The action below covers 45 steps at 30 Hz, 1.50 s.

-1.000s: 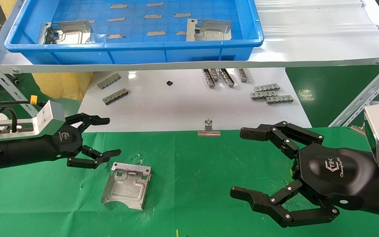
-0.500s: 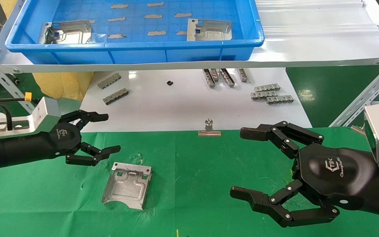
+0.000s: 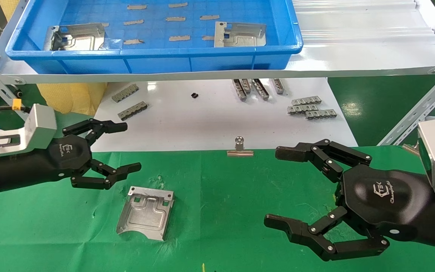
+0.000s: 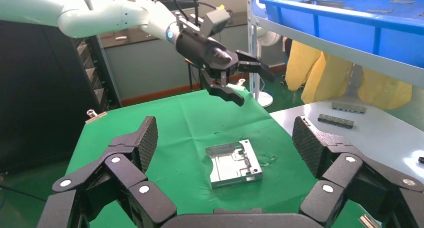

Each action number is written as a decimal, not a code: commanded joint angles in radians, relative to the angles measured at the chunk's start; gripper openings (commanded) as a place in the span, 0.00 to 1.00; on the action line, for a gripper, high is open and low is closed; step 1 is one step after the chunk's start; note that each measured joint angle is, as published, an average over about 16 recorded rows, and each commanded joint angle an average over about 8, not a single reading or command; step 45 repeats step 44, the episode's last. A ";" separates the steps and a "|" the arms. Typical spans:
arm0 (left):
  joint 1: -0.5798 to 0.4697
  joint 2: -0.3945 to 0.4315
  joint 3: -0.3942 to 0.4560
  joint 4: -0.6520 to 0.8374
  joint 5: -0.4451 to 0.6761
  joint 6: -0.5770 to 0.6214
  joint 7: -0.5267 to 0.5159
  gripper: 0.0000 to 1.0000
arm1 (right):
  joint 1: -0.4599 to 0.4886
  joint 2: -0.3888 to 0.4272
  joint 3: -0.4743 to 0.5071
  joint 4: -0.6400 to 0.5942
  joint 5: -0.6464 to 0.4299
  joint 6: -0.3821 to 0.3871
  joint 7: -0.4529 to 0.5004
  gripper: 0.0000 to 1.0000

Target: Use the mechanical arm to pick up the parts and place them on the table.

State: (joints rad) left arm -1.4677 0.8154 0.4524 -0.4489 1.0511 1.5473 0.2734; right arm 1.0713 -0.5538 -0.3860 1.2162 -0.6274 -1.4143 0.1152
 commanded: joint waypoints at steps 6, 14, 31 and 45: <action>0.076 -0.039 -0.033 -0.160 -0.062 -0.010 -0.089 1.00 | 0.000 0.000 0.000 0.000 0.000 0.000 0.000 1.00; 0.162 -0.084 -0.071 -0.344 -0.132 -0.021 -0.190 1.00 | 0.000 0.000 0.000 0.000 0.000 0.000 0.000 1.00; 0.345 -0.179 -0.152 -0.733 -0.281 -0.045 -0.405 1.00 | 0.000 0.000 0.000 0.000 0.000 0.000 0.000 1.00; 0.412 -0.214 -0.182 -0.878 -0.338 -0.054 -0.473 1.00 | 0.000 0.000 0.000 0.000 0.000 0.000 0.000 1.00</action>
